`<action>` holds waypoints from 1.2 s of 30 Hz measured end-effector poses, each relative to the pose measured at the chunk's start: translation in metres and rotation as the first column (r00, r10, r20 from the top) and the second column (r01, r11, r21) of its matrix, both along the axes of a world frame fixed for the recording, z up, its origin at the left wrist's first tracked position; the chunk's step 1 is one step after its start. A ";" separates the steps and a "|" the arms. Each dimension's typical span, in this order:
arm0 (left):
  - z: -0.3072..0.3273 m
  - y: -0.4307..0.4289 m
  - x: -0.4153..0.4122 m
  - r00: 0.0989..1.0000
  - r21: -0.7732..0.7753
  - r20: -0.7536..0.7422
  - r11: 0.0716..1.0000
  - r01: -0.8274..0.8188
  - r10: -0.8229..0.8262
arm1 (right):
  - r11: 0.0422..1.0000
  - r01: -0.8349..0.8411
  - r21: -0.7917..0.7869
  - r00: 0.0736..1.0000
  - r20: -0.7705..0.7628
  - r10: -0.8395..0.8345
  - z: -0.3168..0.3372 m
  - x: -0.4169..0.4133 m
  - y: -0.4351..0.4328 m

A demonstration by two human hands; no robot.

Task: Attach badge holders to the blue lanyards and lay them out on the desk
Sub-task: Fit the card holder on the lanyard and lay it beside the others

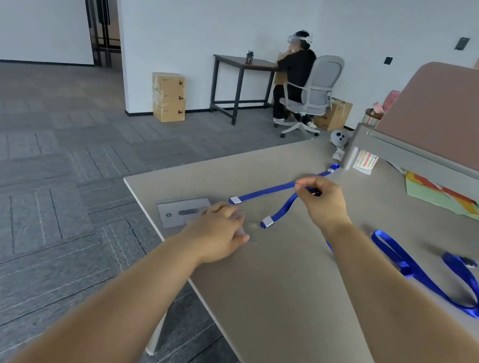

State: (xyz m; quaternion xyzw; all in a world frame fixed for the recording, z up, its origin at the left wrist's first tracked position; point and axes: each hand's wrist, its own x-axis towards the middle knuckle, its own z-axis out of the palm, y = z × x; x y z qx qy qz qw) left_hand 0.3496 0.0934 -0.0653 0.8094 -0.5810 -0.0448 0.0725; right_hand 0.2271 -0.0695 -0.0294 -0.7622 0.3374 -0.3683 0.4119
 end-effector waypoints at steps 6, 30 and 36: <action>0.015 -0.055 -0.016 0.861 -0.301 -0.508 0.940 -0.159 -0.017 | 0.985 -0.173 0.025 0.984 -0.033 0.174 -0.003 -0.004 -0.010; 0.022 -0.132 -0.023 0.961 -0.265 -0.273 0.956 -0.125 0.050 | 0.859 -0.152 -0.489 0.855 -0.501 -0.134 0.013 -0.014 -0.103; 0.025 -0.161 -0.023 0.849 -0.253 -0.528 0.955 -0.156 -0.001 | 0.903 -0.164 -0.397 0.835 -0.543 -0.087 0.024 -0.020 -0.128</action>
